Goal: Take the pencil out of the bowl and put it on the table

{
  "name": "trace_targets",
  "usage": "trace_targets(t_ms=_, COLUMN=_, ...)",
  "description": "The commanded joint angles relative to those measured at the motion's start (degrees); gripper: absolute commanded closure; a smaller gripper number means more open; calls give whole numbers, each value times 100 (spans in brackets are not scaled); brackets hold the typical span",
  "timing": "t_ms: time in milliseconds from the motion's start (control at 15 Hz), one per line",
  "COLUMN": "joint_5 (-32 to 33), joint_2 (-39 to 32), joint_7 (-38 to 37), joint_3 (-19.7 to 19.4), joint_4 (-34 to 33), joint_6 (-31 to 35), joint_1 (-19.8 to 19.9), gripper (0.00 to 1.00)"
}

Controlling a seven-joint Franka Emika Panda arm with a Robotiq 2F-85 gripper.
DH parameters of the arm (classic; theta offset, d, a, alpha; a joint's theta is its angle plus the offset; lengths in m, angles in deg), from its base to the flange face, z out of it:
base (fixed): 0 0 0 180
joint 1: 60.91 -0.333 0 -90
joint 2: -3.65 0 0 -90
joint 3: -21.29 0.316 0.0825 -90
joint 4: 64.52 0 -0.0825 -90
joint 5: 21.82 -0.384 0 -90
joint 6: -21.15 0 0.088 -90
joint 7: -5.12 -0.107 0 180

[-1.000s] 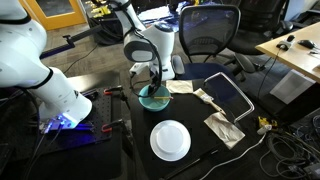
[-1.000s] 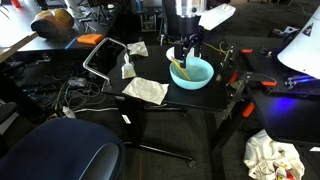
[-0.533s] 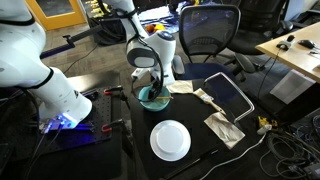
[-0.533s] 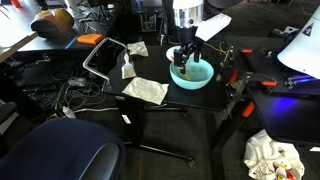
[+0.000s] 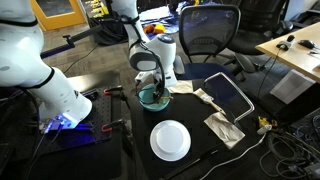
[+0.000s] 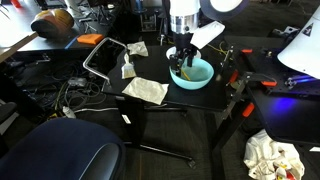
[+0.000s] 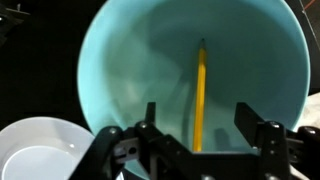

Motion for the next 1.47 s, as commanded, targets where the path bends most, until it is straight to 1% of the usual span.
trace_targets(t_ms=0, joint_5=-117, joint_2=-138, joint_7=7, joint_3=-171, joint_4=-100, joint_6=200, joint_1=-238, gripper=50)
trace_targets(t_ms=133, joint_5=-112, joint_2=-149, joint_7=-4, joint_3=-232, joint_4=-121, joint_6=200, joint_1=-303, gripper=64)
trace_targets(t_ms=333, joint_5=-83, joint_2=-140, joint_7=-40, joint_3=-342, joint_4=-130, joint_6=189, joint_1=-402, gripper=88)
trace_targets(t_ms=467, joint_5=-68, joint_2=-86, joint_7=-66, joint_3=-418, joint_4=-97, joint_6=189, joint_1=-466, gripper=100)
trace_targets(t_ms=600, joint_5=-36, joint_2=101, joint_7=-161, joint_3=-557, joint_4=21, joint_6=169, joint_1=-591, gripper=100)
trace_targets(t_ms=667, joint_5=-15, joint_2=227, joint_7=-198, joint_3=-631, joint_4=94, joint_6=162, joint_1=-658, gripper=98)
trace_targets(t_ms=733, joint_5=6, joint_2=350, joint_7=-230, joint_3=-704, joint_4=160, joint_6=170, joint_1=-725, gripper=98)
trace_targets(t_ms=800, joint_5=70, joint_2=554, joint_7=-275, joint_3=-832, joint_4=270, joint_6=190, joint_1=-836, gripper=98)
trace_targets(t_ms=933, joint_5=122, joint_2=972, joint_7=-285, joint_3=-962, joint_4=440, joint_6=132, joint_1=-917, gripper=98)
trace_targets(t_ms=1067, joint_5=210, joint_2=1444, joint_7=-294, joint_3=-1046, joint_4=602, joint_6=61, joint_1=-915, gripper=98)
trace_targets(t_ms=1200, joint_5=300, joint_2=1914, joint_7=-349, joint_3=-1045, joint_4=727, joint_6=-27, joint_1=-775, gripper=98)
trace_targets(t_ms=1267, joint_5=338, joint_2=2096, joint_7=-501, joint_3=-1041, joint_4=748, joint_6=-77, joint_1=-704, gripper=98)
trace_targets(t_ms=1333, joint_5=534, joint_2=2218, joint_7=-788, joint_3=-1110, joint_4=735, joint_6=-92, joint_1=-659, gripper=98)
trace_targets(t_ms=1400, joint_5=638, joint_2=2340, joint_7=-994, joint_3=-1056, joint_4=708, joint_6=-106, joint_1=-511, gripper=98)
